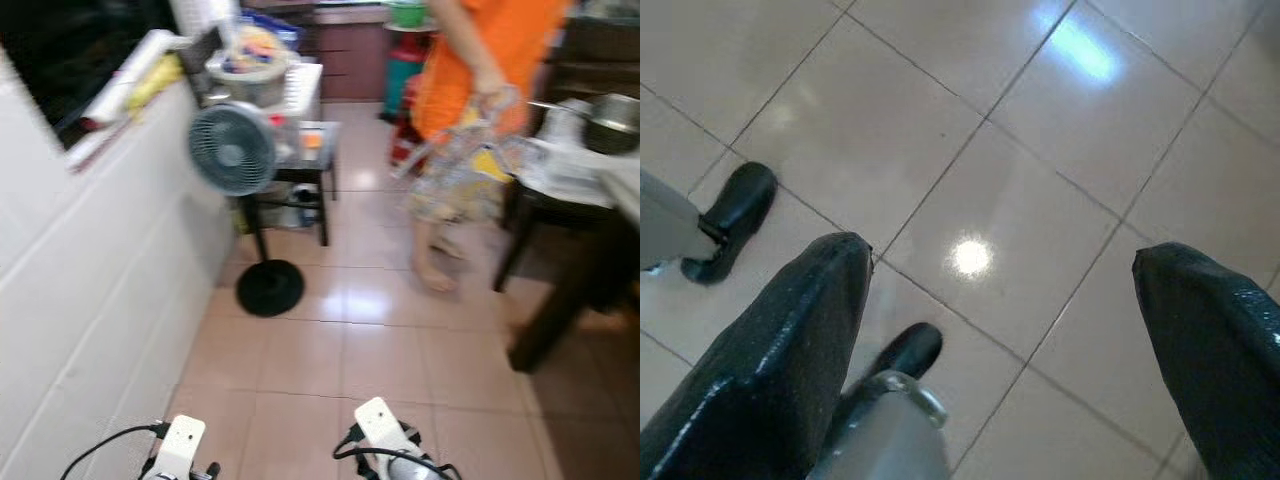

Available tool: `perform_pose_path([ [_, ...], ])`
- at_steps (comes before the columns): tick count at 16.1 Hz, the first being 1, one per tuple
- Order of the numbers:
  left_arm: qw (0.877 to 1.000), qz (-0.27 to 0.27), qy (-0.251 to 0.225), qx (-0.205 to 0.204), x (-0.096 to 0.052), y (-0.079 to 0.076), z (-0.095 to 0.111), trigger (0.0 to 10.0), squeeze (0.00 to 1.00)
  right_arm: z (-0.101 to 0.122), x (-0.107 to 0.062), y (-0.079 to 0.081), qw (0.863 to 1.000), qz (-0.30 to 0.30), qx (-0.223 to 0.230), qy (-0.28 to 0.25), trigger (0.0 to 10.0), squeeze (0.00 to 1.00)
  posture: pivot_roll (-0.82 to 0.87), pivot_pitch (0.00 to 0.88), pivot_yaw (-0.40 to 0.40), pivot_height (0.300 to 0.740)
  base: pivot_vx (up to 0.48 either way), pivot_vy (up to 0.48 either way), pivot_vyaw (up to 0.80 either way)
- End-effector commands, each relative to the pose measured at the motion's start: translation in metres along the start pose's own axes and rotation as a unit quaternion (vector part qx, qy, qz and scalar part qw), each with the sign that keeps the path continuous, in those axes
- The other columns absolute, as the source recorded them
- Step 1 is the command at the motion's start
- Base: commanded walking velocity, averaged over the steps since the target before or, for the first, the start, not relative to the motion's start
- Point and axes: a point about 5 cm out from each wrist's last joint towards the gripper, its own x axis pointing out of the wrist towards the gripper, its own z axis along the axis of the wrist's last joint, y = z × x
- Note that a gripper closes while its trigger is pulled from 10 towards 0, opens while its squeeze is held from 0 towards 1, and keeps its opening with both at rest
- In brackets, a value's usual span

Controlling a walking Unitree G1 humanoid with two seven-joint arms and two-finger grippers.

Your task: Setting the table

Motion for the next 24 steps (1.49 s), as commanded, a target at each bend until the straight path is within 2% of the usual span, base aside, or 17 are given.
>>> perform_pose_path([
  [1, 1.000, 0.006, 0.006, 0.001, 0.000, 0.004, -0.001, 10.0, 0.00, 0.001, 0.000, 0.006, 1.000, 0.012, -0.008, -0.003, 10.0, 0.00, -0.07, 0.000, 0.064, 0.740, 0.000, 0.000, 0.64],
  [7, 1.000, 0.011, 0.020, -0.009, 0.000, 0.006, -0.003, 10.0, 0.00, 0.003, 0.001, 0.004, 1.000, 0.012, -0.026, 0.002, 10.0, 0.00, -0.06, 0.000, 0.064, 0.740, 0.000, 0.000, 0.00],
  [10, 1.000, 0.017, 0.024, 0.000, 0.000, 0.008, -0.002, 10.0, 0.00, 0.007, 0.002, 0.005, 0.999, 0.014, -0.035, 0.000, 10.0, 0.00, -0.05, 0.000, 0.062, 0.740, 0.000, 0.000, 0.00],
  [14, 0.999, 0.022, 0.018, -0.015, 0.001, 0.006, 0.002, 10.0, 0.00, 0.011, 0.003, 0.006, 0.998, 0.028, -0.058, -0.002, 10.0, 0.00, -0.03, 0.000, 0.027, 0.740, 0.000, 0.000, 0.00],
  [19, 0.998, 0.033, 0.032, -0.047, 0.001, 0.002, -0.002, 10.0, 0.00, 0.037, 0.007, -0.006, 0.996, 0.027, -0.086, -0.016, 10.0, 0.00, -0.01, 0.000, -0.019, 0.740, 0.000, 0.000, 0.00],
  [24, 0.999, 0.018, 0.023, -0.036, 0.001, 0.001, 0.001, 10.0, 0.00, 0.027, 0.005, -0.006, 0.996, 0.029, -0.089, -0.013, 10.0, 0.00, -0.01, 0.000, -0.006, 0.740, 0.000, 0.000, 0.00],
])
